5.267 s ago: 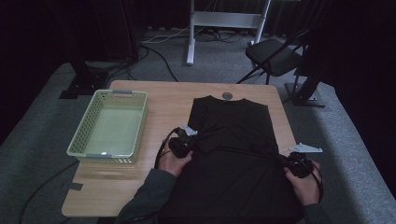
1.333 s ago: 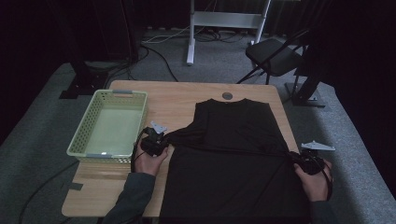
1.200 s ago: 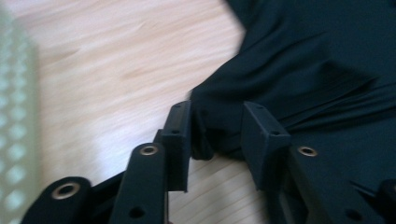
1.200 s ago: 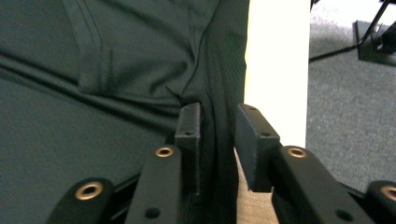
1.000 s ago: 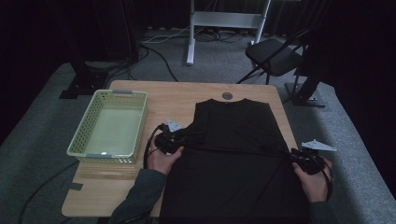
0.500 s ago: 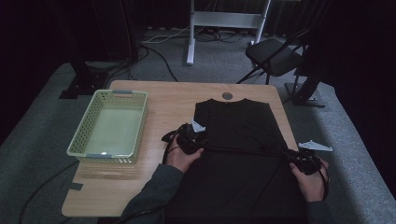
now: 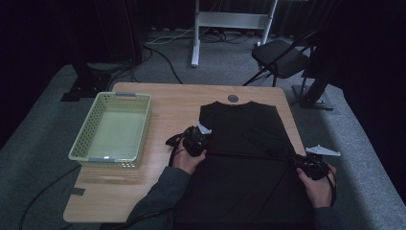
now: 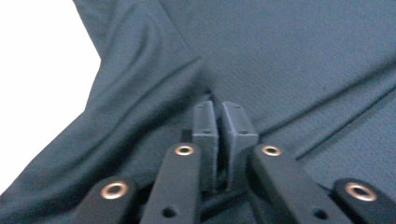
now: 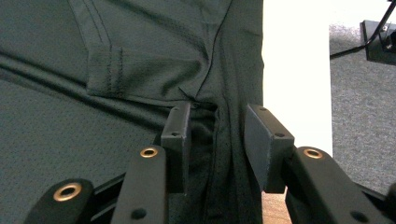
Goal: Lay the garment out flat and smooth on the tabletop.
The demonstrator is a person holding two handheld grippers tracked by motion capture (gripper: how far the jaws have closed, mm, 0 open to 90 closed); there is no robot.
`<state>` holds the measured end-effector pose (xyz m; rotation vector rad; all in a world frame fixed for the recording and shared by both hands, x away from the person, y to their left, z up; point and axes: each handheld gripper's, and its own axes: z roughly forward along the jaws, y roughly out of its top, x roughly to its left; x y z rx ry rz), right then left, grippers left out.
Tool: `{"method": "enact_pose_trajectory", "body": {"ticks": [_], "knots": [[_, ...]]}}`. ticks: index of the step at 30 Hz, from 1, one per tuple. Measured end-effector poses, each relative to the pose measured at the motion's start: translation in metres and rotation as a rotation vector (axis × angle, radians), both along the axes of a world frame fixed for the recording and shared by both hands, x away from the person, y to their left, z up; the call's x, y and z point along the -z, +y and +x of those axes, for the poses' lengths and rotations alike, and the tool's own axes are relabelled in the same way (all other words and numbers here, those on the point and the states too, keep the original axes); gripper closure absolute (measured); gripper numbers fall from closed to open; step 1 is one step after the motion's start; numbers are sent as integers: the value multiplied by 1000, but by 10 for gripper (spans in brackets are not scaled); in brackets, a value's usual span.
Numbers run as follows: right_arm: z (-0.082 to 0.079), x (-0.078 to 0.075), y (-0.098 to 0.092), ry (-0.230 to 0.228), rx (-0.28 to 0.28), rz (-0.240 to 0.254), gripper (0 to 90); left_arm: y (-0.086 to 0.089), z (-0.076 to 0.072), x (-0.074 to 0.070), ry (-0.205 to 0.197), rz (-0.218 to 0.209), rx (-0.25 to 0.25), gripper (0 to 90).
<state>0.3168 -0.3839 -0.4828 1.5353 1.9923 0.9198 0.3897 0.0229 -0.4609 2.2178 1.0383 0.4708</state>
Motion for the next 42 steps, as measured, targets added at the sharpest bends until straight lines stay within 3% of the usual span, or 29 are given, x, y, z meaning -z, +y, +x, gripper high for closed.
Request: {"method": "enact_pose_trajectory", "body": {"ticks": [15, 27, 34, 42], "knots": [[-1, 1, -1, -1, 5, 6, 616, 33, 13, -20, -41, -14, -82, 894], [-1, 2, -2, -6, 4, 11, 613, 55, 20, -29, -42, -59, -146, 894], [-1, 2, -2, -5, 1, 10, 606, 70, 29, -34, -35, -58, -185, 893], [-1, 2, -2, -5, 1, 9, 605, 94, 40, -42, -25, -66, -264, 894]]}}
